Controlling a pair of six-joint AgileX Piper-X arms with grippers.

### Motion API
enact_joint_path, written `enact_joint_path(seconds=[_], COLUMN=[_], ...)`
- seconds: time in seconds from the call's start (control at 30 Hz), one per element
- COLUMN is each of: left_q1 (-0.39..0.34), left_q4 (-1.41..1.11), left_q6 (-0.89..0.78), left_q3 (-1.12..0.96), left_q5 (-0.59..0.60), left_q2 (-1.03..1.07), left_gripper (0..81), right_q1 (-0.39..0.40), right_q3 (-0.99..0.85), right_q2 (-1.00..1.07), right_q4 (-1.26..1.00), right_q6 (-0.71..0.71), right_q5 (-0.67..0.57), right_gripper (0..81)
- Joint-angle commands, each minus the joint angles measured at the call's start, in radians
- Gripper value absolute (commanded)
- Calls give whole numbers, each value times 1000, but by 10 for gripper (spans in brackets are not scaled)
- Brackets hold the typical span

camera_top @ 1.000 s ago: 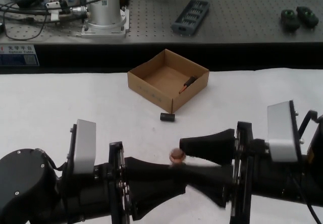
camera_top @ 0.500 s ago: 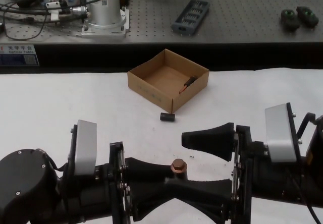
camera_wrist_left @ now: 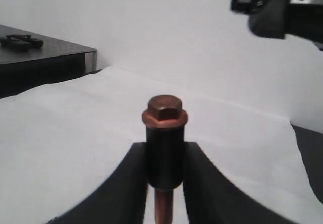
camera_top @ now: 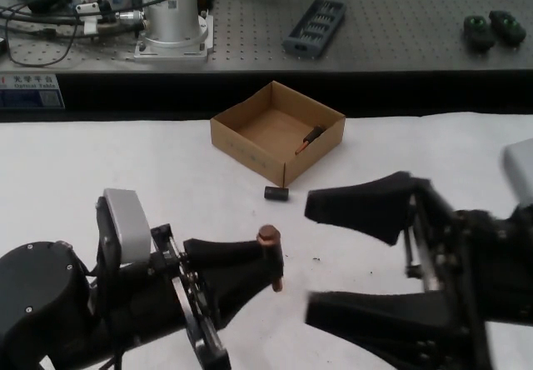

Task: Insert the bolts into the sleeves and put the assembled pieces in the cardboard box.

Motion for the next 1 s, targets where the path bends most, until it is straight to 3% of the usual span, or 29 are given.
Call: enact_joint_path(seconds=[0.0,0.1,0.2,0.27,0.4,0.5,0.63,0.97], left_q1=[4,4,4,4,4,4,4,4], left_q4=[-20,1,108,260,635,840,1020,1320], left_q6=[-109,-113,-104,-95,-27,-14,-16,-13], left_q3=[-6,-6,-6,-22,-133,-240,-411,-849], left_q5=[-92,-96,-191,-265,-316,-374,-487,-539], left_q2=[-32,-82,-164,-234,-337,-364,-356,-124], left_gripper=[6,6,6,6,6,6,6,6], right_q1=[-6,-13,-13,-13,-13,-13,-13,-13], right_q3=[-1,-1,-1,-1,-1,-1,15,195], right_q2=[-106,-174,-251,-307,-400,-437,-442,-454], right_q4=[111,239,388,482,708,847,905,596], right_q6=[-19,-37,-76,-113,-190,-247,-266,-179], right_q5=[-1,-5,-14,14,248,362,393,390], right_gripper=[667,661,559,423,39,58,58,58])
